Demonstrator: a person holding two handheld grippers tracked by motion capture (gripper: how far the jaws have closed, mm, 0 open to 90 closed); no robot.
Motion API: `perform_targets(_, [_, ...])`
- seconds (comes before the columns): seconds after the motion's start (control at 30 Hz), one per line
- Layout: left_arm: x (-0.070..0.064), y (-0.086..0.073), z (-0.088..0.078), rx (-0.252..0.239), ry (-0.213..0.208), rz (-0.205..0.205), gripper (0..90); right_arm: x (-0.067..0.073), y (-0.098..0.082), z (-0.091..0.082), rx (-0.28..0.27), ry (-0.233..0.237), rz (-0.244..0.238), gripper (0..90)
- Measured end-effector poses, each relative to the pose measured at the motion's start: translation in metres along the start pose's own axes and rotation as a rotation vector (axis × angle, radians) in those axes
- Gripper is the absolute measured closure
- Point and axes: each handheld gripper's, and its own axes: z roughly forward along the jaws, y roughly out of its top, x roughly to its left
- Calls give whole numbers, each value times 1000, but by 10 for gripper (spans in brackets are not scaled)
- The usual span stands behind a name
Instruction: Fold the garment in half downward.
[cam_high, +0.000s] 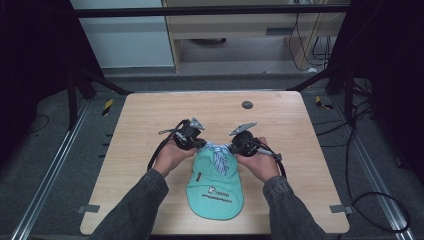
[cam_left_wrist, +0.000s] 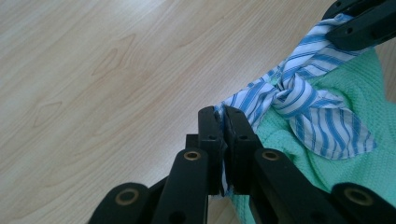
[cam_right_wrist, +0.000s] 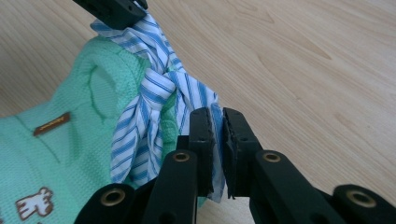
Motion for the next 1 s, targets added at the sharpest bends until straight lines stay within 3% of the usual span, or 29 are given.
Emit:
perform_targets(0.5, [-1,5,-6,4,-7,32,869,0,4,-7,-4,-15,-78,830])
perform_targets(1.0, [-3,4,-19,-17,-13,75,869,-2,12,-12,-17,-32,-113,837])
